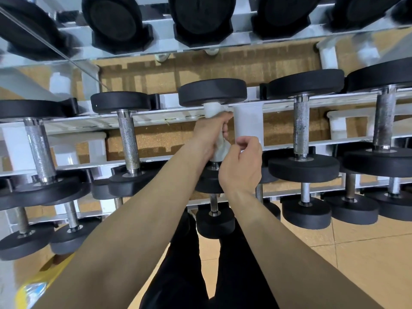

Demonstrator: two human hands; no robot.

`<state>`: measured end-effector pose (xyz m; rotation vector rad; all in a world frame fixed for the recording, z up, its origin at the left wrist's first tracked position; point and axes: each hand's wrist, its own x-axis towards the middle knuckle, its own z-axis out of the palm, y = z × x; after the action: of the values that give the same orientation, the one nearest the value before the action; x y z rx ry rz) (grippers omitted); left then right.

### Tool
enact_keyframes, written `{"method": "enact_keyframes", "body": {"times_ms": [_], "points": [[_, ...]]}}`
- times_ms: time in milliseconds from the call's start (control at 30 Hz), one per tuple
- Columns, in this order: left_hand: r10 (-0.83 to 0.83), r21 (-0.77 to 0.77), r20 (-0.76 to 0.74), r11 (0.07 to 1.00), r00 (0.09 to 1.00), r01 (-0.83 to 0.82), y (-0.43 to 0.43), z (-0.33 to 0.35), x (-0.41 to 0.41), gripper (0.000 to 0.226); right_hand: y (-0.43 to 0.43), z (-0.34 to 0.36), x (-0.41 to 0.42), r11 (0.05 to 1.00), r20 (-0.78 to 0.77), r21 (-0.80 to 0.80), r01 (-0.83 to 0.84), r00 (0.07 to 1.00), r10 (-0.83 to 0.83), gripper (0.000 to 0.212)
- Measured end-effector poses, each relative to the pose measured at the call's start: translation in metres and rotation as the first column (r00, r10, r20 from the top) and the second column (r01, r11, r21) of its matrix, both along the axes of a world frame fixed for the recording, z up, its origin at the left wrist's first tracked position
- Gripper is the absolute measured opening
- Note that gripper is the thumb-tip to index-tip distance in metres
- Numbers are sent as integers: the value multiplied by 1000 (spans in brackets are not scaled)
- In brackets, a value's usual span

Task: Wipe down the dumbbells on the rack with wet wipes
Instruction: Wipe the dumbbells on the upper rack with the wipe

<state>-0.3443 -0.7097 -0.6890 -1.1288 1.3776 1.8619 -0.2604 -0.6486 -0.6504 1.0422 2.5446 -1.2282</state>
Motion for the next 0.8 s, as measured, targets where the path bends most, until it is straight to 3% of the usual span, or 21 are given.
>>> {"method": "enact_keyframes", "body": {"times_ms": [67, 133, 167, 233, 300, 367, 467, 567, 667, 800], "points": [[-15, -174, -10, 985, 1000, 13, 8, 5, -5, 22, 0, 0, 0, 1000, -12, 8, -6, 1000, 6, 14], [-36, -204, -28, 978, 999, 29, 7, 4, -11, 22, 0, -1, 0, 1000, -14, 12, -8, 1000, 9, 13], [-44, -138, -40, 990, 998, 38, 3, 2, -13, 23, 0, -1, 0, 1000, -15, 12, -6, 1000, 6, 13], [-47, 156, -72, 986, 996, 58, -9, -5, -13, 22, 0, -2, 0, 1000, -22, 18, -1, 1000, 2, 13], [-63, 400, -97, 911, 993, 97, -21, -15, -10, 30, 0, -2, 0, 1000, -22, 21, -5, 1000, 5, 13], [-84, 515, -141, 845, 986, 145, -26, -25, -7, 37, -1, -2, -1, 1000, -16, 25, -10, 1000, 11, 10], [-153, 588, -186, 774, 971, 235, -30, -29, -2, 29, -1, -1, -1, 999, -10, 35, -19, 1000, 20, 9], [-283, 563, -150, 763, 947, 318, -37, -28, 10, 28, -2, -1, -3, 1000, 0, 25, -17, 1000, 17, 9], [-402, 441, -83, 805, 912, 395, -36, -14, 21, 29, -2, 0, -3, 1000, 12, 4, -13, 1000, 13, 9], [-256, 158, -61, 952, 965, 263, -23, -1, -6, 16, -1, 2, -3, 1000, 15, 7, -28, 999, 28, 11]]}}
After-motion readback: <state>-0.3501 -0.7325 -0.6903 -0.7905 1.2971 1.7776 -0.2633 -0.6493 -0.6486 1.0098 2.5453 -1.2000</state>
